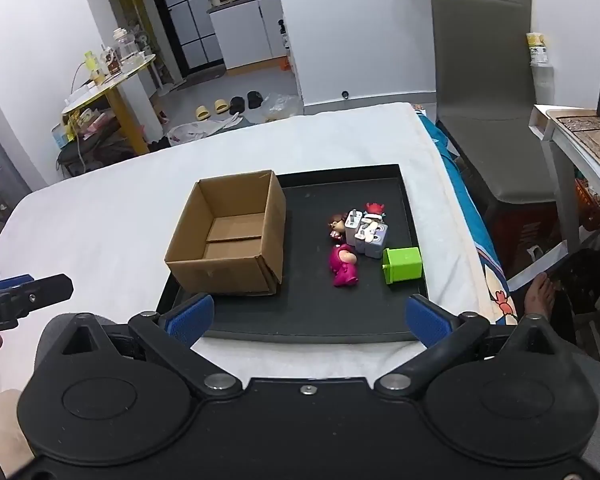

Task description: Organize rigid objects

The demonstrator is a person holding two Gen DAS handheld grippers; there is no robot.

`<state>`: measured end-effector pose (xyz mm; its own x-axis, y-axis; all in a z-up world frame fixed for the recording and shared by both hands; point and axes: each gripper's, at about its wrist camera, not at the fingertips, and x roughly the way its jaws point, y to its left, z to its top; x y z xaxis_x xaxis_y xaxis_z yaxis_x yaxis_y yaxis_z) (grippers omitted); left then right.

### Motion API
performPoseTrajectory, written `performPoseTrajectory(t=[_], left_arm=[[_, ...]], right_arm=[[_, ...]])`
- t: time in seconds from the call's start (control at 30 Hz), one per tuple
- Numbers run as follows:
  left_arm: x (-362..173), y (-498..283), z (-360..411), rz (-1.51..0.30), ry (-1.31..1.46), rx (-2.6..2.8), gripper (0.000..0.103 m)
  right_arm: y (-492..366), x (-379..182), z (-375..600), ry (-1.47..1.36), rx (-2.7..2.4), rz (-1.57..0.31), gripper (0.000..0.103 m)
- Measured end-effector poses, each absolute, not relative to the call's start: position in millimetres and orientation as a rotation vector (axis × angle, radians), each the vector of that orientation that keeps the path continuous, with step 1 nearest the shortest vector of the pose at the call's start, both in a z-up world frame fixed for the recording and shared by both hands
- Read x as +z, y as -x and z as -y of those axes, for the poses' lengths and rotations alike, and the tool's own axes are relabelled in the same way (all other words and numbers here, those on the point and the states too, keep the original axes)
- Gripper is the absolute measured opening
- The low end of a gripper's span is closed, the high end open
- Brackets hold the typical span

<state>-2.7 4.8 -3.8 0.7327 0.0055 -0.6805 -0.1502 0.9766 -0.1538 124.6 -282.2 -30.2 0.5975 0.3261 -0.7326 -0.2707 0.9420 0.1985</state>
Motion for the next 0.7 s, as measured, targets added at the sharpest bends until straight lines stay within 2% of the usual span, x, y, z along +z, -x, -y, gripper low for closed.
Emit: performPoseTrajectory(t=[0.2, 0.7], left_arm=[[-7, 10, -6, -0.751, 0.204, 0.083, 0.099], [-2, 6, -6, -0.761, 0.181, 0.101, 0.099]], right_arm=[[-101, -24, 247, -0.055, 0.345, -0.86, 0.103], [-98, -21, 239, -0.037, 0.348, -0.862, 0.103]])
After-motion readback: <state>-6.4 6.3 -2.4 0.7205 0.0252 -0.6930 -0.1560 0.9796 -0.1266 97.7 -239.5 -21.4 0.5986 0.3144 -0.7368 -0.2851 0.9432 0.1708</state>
